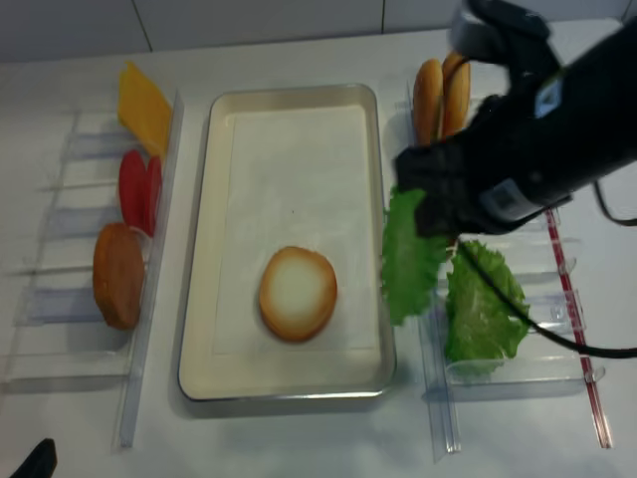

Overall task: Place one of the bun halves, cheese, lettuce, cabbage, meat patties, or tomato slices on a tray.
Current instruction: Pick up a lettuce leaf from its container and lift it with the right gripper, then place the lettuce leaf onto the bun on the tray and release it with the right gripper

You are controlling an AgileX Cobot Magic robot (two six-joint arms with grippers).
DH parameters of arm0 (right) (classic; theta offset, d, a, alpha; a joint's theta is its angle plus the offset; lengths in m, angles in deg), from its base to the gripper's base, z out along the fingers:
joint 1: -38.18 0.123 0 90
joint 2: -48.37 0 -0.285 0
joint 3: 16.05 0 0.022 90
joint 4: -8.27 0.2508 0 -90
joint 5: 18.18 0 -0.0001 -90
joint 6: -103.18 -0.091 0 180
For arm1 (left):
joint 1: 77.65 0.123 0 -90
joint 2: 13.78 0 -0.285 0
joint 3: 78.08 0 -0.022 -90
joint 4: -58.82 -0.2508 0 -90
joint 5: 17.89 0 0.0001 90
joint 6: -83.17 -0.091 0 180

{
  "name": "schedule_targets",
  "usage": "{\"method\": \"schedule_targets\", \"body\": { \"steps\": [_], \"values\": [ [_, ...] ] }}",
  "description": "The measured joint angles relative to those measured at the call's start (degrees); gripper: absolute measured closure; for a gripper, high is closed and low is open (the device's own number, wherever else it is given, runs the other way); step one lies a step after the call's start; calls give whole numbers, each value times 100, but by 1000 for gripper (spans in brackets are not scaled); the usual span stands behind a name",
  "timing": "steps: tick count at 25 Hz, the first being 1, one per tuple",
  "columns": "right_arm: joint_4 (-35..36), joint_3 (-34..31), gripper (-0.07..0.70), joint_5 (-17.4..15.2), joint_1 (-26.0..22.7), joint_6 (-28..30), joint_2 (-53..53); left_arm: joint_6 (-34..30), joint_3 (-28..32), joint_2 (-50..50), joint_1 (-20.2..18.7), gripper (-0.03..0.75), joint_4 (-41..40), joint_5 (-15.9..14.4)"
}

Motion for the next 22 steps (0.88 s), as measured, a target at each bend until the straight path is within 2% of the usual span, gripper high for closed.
{"method": "schedule_targets", "body": {
  "steps": [4,8,16,19,22],
  "values": [
    [0,511,574,239,685,-57,-583,-1,0,0,0,328,0,0],
    [60,1111,574,381,1126,-67,-1388,-1,0,0,0,328,0,0],
    [740,2029,574,456,1267,267,-2800,-1,0,0,0,328,0,0],
    [964,2144,575,479,1267,408,-3106,-1,0,0,0,328,0,0],
    [875,2147,575,446,1270,413,-3297,-1,0,0,0,328,0,0]
  ]
}}
